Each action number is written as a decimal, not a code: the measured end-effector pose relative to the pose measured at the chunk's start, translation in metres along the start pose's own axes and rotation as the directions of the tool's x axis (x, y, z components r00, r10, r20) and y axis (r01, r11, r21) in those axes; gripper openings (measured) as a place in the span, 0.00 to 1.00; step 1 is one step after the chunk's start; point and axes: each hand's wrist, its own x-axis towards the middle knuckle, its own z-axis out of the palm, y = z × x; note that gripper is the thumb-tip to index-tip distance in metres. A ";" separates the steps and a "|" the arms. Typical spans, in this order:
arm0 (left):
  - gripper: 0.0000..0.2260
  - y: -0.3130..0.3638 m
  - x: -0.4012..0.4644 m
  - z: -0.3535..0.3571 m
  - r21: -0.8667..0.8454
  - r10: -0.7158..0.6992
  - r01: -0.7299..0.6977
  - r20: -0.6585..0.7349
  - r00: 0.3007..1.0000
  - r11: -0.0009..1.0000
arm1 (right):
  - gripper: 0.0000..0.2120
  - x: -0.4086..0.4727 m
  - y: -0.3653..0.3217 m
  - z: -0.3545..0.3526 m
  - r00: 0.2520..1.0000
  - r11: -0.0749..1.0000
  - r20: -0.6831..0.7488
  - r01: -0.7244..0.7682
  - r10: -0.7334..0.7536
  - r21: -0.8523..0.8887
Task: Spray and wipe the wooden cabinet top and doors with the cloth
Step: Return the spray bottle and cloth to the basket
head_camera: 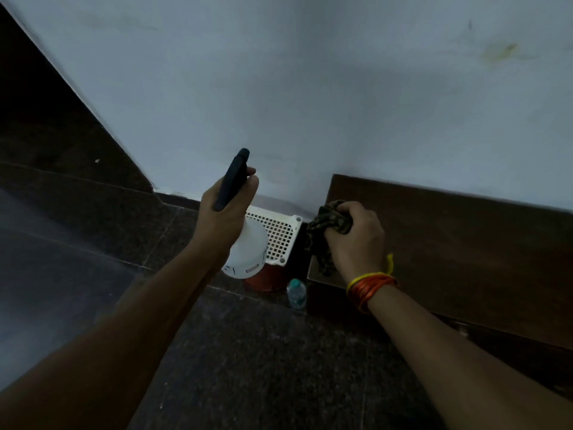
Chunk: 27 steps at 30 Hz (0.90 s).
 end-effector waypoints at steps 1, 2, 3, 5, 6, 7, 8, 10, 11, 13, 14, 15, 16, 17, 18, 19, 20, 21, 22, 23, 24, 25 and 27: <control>0.06 0.000 0.007 -0.009 -0.011 -0.013 0.013 -0.003 1.000 1.000 | 0.14 0.001 -0.007 0.009 1.000 1.000 0.010 -0.014 0.014 -0.004; 0.07 -0.001 0.013 -0.017 -0.022 -0.024 0.024 -0.005 1.000 0.999 | 0.14 0.003 -0.013 0.018 0.999 0.999 0.021 -0.030 0.030 -0.011; 0.09 -0.003 0.020 -0.024 -0.033 -0.033 0.032 -0.009 0.999 0.999 | 0.14 0.004 -0.017 0.027 0.998 0.999 0.031 -0.045 0.046 -0.018; 0.14 -0.010 0.034 -0.036 -0.057 -0.055 0.053 -0.026 0.998 0.997 | 0.14 0.009 -0.022 0.044 0.996 0.997 0.049 -0.069 0.070 -0.027; 0.15 -0.016 0.041 -0.041 -0.072 -0.067 0.065 -0.040 0.997 0.995 | 0.14 0.013 -0.023 0.054 0.995 0.996 0.056 -0.080 0.081 -0.029; 0.16 -0.022 0.049 -0.044 -0.089 -0.076 0.072 -0.051 0.996 0.993 | 0.13 0.017 -0.023 0.063 0.993 0.995 0.062 -0.095 0.096 -0.030; 0.16 -0.028 0.057 -0.047 -0.104 -0.083 0.077 -0.058 0.995 0.992 | 0.14 0.022 -0.022 0.072 0.991 0.993 0.066 -0.114 0.115 -0.031; 0.13 -0.041 0.075 -0.049 -0.114 -0.095 0.087 -0.061 0.994 0.990 | 0.14 0.033 -0.018 0.093 0.984 0.987 0.073 -0.158 0.160 -0.027; 0.12 -0.049 0.084 -0.050 -0.115 -0.097 0.090 -0.056 0.994 0.989 | 0.14 0.038 -0.015 0.104 0.981 0.983 0.073 -0.181 0.182 -0.026; 0.12 -0.067 0.104 -0.050 -0.112 -0.097 0.090 -0.052 0.994 0.990 | 0.15 0.050 -0.005 0.128 0.971 0.974 0.073 -0.227 0.228 -0.023; 0.12 -0.077 0.115 -0.050 -0.114 -0.095 0.088 -0.058 0.994 0.990 | 0.15 0.056 0.001 0.142 0.964 0.967 0.078 -0.254 0.254 -0.018; 0.13 -0.088 0.127 -0.050 -0.121 -0.092 0.084 -0.064 0.994 0.989 | 0.16 0.062 0.009 0.156 0.955 0.959 0.086 -0.283 0.284 -0.016; 0.14 -0.100 0.138 -0.050 -0.126 -0.089 0.079 -0.070 0.994 0.989 | 0.16 0.068 0.017 0.170 0.946 0.951 0.093 -0.310 0.310 -0.018; 0.13 -0.111 0.148 -0.050 -0.129 -0.084 0.074 -0.073 0.994 0.989 | 0.16 0.074 0.025 0.184 0.939 0.944 0.098 -0.330 0.331 -0.024; 0.11 -0.122 0.158 -0.049 -0.130 -0.083 0.073 -0.071 0.994 0.989 | 0.16 0.079 0.033 0.197 0.931 0.937 0.103 -0.348 0.350 -0.034; 0.08 -0.132 0.166 -0.048 -0.127 -0.088 0.079 -0.066 0.994 0.989 | 0.16 0.082 0.042 0.209 0.922 0.928 0.111 -0.369 0.372 -0.048; 0.06 -0.142 0.174 -0.046 -0.115 -0.096 0.088 -0.064 0.993 0.989 | 0.16 0.086 0.048 0.221 0.911 0.919 0.123 -0.390 0.395 -0.061; 0.05 -0.151 0.181 -0.045 -0.095 -0.107 0.101 -0.062 0.992 0.990 | 0.17 0.088 0.055 0.231 0.897 0.908 0.137 -0.413 0.419 -0.071; 0.04 -0.160 0.187 -0.044 -0.078 -0.122 0.117 -0.061 0.991 0.990 | 0.17 0.091 0.060 0.242 0.883 0.896 0.150 -0.438 0.445 -0.080; 0.04 -0.170 0.193 -0.044 -0.069 -0.139 0.135 -0.060 0.988 0.988 | 0.17 0.093 0.066 0.252 0.868 0.883 0.162 -0.461 0.469 -0.087; 0.04 -0.181 0.197 -0.044 -0.062 -0.156 0.152 -0.056 0.986 0.986 | 0.17 0.095 0.070 0.262 0.856 0.873 0.171 -0.479 0.488 -0.093; 0.04 -0.190 0.201 -0.044 -0.058 -0.168 0.165 -0.051 0.984 0.985 | 0.17 0.097 0.074 0.270 0.846 0.865 0.179 -0.492 0.502 -0.100; 0.05 -0.206 0.208 -0.043 -0.060 -0.188 0.186 -0.032 0.982 0.981 | 0.17 0.102 0.081 0.284 0.833 0.854 0.187 -0.505 0.520 -0.124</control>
